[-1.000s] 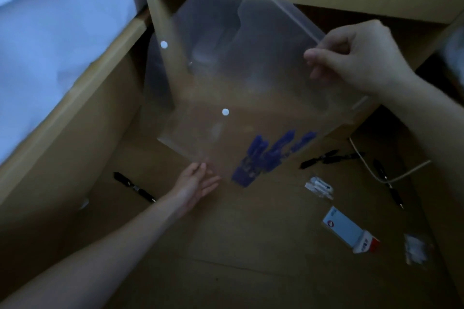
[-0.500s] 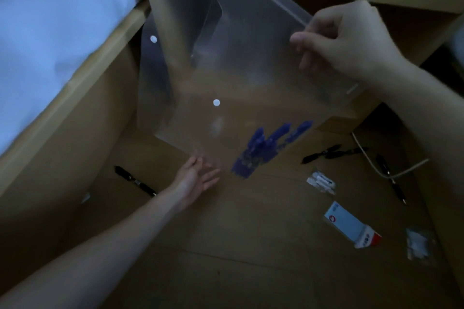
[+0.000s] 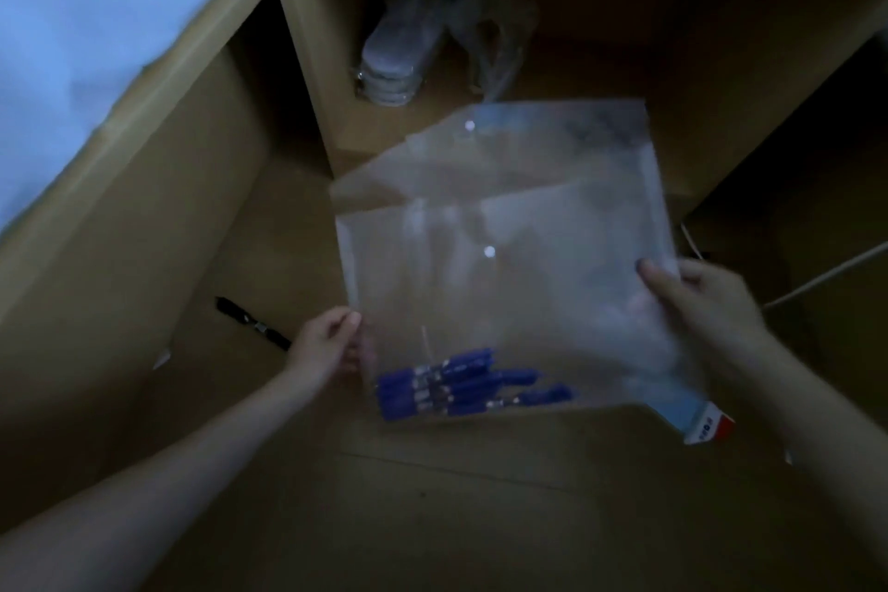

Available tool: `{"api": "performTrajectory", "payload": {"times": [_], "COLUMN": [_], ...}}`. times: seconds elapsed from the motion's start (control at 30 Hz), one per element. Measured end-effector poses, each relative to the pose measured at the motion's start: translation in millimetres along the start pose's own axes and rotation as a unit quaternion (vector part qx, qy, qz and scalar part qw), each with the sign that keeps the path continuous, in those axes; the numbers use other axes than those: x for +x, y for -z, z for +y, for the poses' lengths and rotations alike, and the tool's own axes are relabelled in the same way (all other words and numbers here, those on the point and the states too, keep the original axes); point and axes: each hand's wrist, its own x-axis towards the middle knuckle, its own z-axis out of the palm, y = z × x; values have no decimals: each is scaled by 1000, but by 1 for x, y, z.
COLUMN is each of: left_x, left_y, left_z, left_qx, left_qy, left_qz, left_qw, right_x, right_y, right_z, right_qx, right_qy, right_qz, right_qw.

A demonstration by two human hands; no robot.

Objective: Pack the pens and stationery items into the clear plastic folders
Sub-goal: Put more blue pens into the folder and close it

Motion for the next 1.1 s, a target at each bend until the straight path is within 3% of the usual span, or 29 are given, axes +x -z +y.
{"api": "performTrajectory", "payload": {"times": [0.17, 0.33, 0.53, 0.63, 0.7, 0.77, 0.83, 0.9, 0.93, 0.97, 1.0, 1.1], "left_x": [-20, -11, 11, 26, 36, 38, 32, 27, 25, 24, 24, 33], "left_y": [11, 6, 3, 6, 4, -3, -22, -47, -60, -69, -76, -81], "left_z": [-39, -43, -29, -16, -4, 7, 14, 3, -6, -15, -19, -25], "left_qx": [79, 138, 146, 132, 182, 323, 415, 456, 495, 550, 590, 627], "left_qy": [49, 61, 36, 17, -18, -127, -311, -459, -493, -498, -478, -402], "left_qz": [-54, -43, 35, 31, 19, 47, 41, -99, -182, -241, -279, -320], "left_qw": [994, 988, 988, 991, 983, 937, 854, 756, 692, 625, 587, 585], "right_x": [-25, -21, 10, 28, 40, 54, 71, 88, 97, 105, 113, 131], "right_y": [-18, -26, -25, -25, -28, -34, -44, -61, -70, -80, -89, -111], "right_z": [83, 102, 98, 85, 75, 67, 57, 50, 47, 44, 42, 39], "right_qx": [75, 12, -136, -144, -169, -222, -270, -308, -324, -336, -342, -346], "right_qy": [-122, -160, -109, -70, -49, 16, 73, 109, 122, 131, 135, 139], "right_qz": [-55, -74, -29, 3, 15, 17, -9, -57, -76, -92, -104, -137], "right_qw": [988, 984, 984, 987, 984, 975, 960, 944, 935, 928, 924, 918]}}
